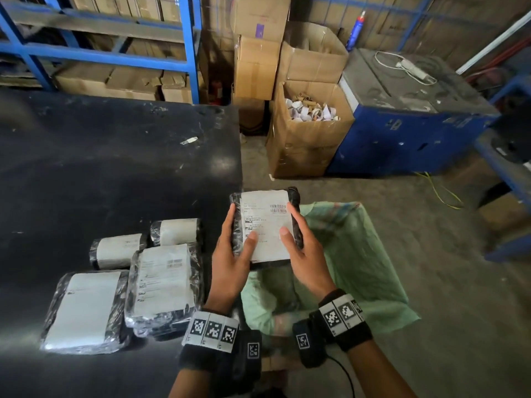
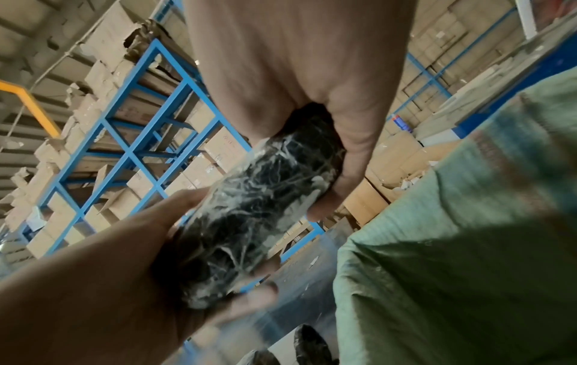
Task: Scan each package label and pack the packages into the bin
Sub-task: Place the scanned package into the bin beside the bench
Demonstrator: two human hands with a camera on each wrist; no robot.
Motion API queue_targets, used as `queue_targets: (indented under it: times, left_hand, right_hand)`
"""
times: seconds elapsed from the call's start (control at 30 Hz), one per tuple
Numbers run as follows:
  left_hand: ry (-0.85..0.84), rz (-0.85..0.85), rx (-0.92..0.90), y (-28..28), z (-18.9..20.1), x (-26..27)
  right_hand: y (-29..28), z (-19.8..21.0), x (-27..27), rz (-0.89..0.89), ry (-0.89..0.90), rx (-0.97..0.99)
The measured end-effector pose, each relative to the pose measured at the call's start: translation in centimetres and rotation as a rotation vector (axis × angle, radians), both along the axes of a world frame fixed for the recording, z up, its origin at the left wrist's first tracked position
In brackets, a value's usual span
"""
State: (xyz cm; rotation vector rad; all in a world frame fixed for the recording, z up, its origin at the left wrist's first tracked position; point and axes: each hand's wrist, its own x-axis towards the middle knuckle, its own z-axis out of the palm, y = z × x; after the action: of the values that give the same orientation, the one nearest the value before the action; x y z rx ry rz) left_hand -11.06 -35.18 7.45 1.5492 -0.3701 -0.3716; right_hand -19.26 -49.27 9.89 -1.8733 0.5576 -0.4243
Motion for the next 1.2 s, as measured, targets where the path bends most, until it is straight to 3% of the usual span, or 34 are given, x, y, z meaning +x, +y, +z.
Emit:
queue_targets:
  times: [0.13,0.23,0.37,0.5,0.63,0.83,1.0,1.2]
  left_hand:
    - [-0.181,-0.095,0.494,-2.2,-3.1,-1.9]
    - [-0.378,-0.109,0.765,-3.5,-6.4,-3.4]
    - [-0.506,-0.156,0.901,-4.2,-10.6,-5.2]
    - [-0.493,-0.179,0.945,-4.0,-12.2,-6.0]
    - [-0.497,-0.193,0.969,-4.1,-11.9,-5.8]
    - [-0.465,-0.229,0.999,-4.0,-12.0,-5.8]
    - [-0.447,-0.244,0.999,-3.9,-12.1,-6.1]
    - [-0.447,-0.232,1.004,-4.1,-12.6,-5.9]
  right_hand:
    - [-6.0,-3.6,-2.1,0.023,0.189,-0.01]
    - [-10.2,-5.9,-2.4,0.069,0.443,-0.053]
    - [-13.9,-8.7,-0.2,0.261,0.8,-0.15]
    - [-15.7,-13.2,2.9,0.336,0.952,-0.18]
    - [-15.9,-18.3,4.7,0.296,0.951,-0.036]
    - [-13.4,-26.5,4.5,0.127,0.811,0.153]
    - [-11.5,-31.9,4.0,-0.05,0.706,0.156]
    - [-11.4,-36.9,3.1,0.024,0.716,0.075]
